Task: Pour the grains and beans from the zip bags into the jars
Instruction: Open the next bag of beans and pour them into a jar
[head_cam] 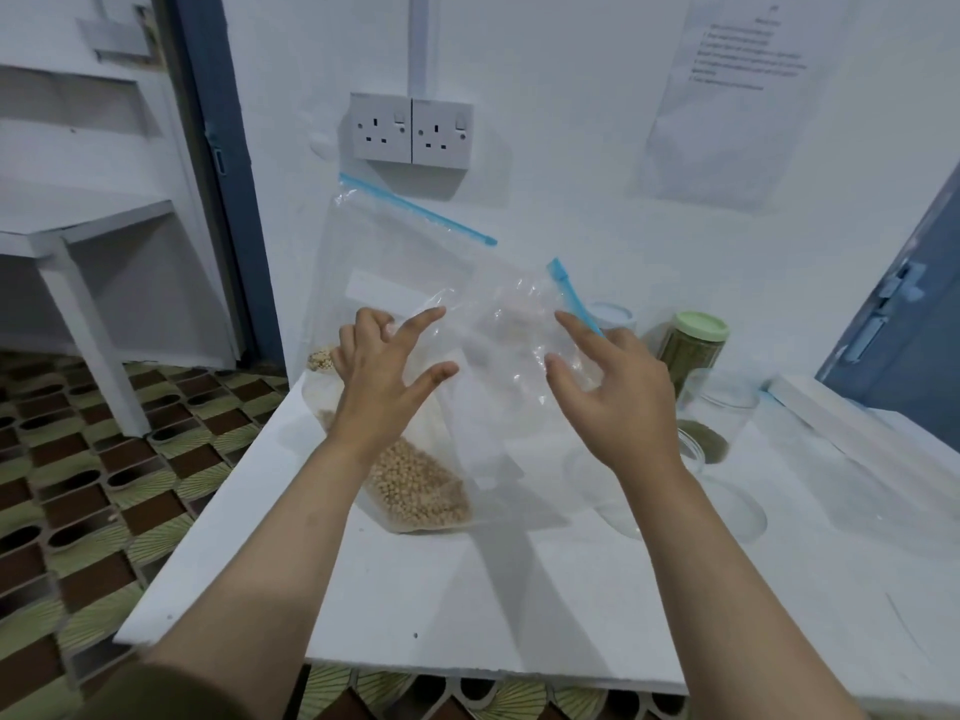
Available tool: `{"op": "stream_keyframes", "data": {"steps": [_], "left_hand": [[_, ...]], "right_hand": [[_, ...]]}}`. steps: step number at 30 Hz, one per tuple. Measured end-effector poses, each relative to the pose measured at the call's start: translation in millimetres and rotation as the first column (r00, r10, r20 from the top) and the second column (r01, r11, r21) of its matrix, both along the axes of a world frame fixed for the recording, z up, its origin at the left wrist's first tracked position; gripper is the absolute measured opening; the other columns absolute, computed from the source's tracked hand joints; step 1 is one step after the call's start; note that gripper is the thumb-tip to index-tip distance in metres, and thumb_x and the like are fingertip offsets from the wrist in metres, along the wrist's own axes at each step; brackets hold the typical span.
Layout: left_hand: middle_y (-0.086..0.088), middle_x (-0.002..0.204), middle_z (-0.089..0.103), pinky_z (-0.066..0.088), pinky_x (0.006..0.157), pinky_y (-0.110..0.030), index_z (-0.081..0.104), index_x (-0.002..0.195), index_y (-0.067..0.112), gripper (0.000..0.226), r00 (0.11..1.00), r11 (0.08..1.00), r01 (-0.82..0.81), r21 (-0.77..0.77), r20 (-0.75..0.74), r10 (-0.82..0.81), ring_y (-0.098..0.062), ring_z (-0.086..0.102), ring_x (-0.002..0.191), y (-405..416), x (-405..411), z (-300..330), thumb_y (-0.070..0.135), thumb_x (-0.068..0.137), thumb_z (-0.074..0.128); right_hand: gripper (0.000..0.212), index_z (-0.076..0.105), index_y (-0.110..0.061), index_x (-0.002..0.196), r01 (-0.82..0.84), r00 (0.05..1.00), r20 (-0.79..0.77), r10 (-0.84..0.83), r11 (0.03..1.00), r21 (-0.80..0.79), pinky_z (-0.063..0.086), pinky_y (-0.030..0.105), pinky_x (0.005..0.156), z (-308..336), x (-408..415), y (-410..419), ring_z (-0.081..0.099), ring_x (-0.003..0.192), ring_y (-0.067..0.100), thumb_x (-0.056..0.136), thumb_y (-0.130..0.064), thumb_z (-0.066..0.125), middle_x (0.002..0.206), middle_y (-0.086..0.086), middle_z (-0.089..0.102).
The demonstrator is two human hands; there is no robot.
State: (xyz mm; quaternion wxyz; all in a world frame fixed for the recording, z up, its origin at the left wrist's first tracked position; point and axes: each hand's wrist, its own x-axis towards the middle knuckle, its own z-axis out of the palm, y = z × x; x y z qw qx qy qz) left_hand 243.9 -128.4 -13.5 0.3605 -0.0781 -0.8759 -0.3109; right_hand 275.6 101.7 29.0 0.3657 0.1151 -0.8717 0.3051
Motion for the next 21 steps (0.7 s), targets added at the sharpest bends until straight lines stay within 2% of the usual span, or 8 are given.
{"op": "stream_keyframes", "data": {"steps": [3,7,10,13,17,19,21], "left_hand": [[0.006,0.108,0.027,0.018,0.094,-0.029,0.047,0.138,0.048,0.061,1.0,1.0,0.015,0.011,0.01,-0.015,-0.01,0.024,0.103,2.2,-0.1,-0.5,0.071,0.081,0.045],[0.006,0.108,0.028,0.019,0.095,-0.031,0.048,0.138,0.047,0.06,1.0,1.0,0.016,0.008,0.001,-0.016,-0.011,0.026,0.104,3.7,-1.7,-2.0,0.071,0.083,0.045],[0.006,0.109,0.029,0.019,0.097,-0.03,0.049,0.137,0.046,0.057,1.0,1.0,0.009,0.004,-0.01,-0.009,-0.013,0.028,0.106,3.6,-4.1,-6.0,0.071,0.085,0.048],[0.006,0.11,0.029,0.018,0.102,-0.03,0.051,0.135,0.045,0.054,0.999,0.999,0.004,0.037,-0.036,-0.003,-0.012,0.026,0.108,6.1,-4.1,-13.4,0.069,0.087,0.047],[-0.004,0.128,0.034,0.017,0.11,-0.036,0.045,0.142,0.043,0.054,0.997,0.992,-0.05,0.118,-0.046,0.056,-0.017,0.026,0.123,8.9,1.6,-25.4,0.06,0.091,0.052],[-0.007,0.145,0.027,0.016,0.116,-0.044,0.037,0.147,0.042,0.06,0.993,0.984,-0.1,0.149,-0.047,0.108,-0.02,0.019,0.136,6.1,4.4,-37.4,0.053,0.092,0.057],[-0.006,0.157,0.012,0.016,0.118,-0.054,0.033,0.149,0.042,0.069,0.985,0.949,-0.169,0.267,0.021,0.169,-0.022,0.007,0.145,3.4,6.7,-52.9,0.048,0.088,0.066]], "right_hand": [[0.039,0.065,-0.028,0.131,0.007,1.0,0.024,-0.009,0.996,0.086,0.045,0.038,0.083,8.7,-4.3,0.8,0.051,0.079,0.015,0.091,-0.03,0.067,0.092,-0.002,0.059],[0.047,0.058,-0.024,0.139,-0.013,0.992,0.128,0.004,0.997,0.072,0.037,0.025,0.078,15.7,-10.1,3.9,0.056,0.098,0.019,0.093,-0.017,0.063,0.107,0.0,0.06],[0.048,0.054,-0.022,0.142,-0.043,0.981,0.192,0.041,0.999,0.009,0.034,0.022,0.085,16.5,-9.4,1.1,0.054,0.107,0.02,0.094,-0.015,0.056,0.106,0.001,0.057],[0.047,0.055,-0.027,0.14,-0.088,0.972,0.221,0.086,0.996,0.001,0.04,0.034,0.097,16.5,-7.5,-3.1,0.054,0.105,0.02,0.094,-0.018,0.057,0.101,0.0,0.057],[0.045,0.055,-0.02,0.141,-0.068,0.996,0.05,0.068,0.998,-0.011,0.045,0.046,0.09,10.7,-5.3,-9.6,0.054,0.091,0.021,0.096,-0.015,0.057,0.099,-0.002,0.049],[0.046,0.054,-0.013,0.141,-0.071,0.996,-0.061,0.071,0.997,-0.004,0.045,0.046,0.087,5.1,-1.5,-12.3,0.054,0.091,0.022,0.095,-0.016,0.057,0.101,-0.005,0.043],[0.048,0.055,-0.009,0.14,-0.079,0.986,-0.146,0.078,0.997,-0.002,0.046,0.047,0.084,-1.5,1.9,-11.6,0.058,0.094,0.027,0.093,-0.02,0.057,0.103,-0.006,0.043]]}}
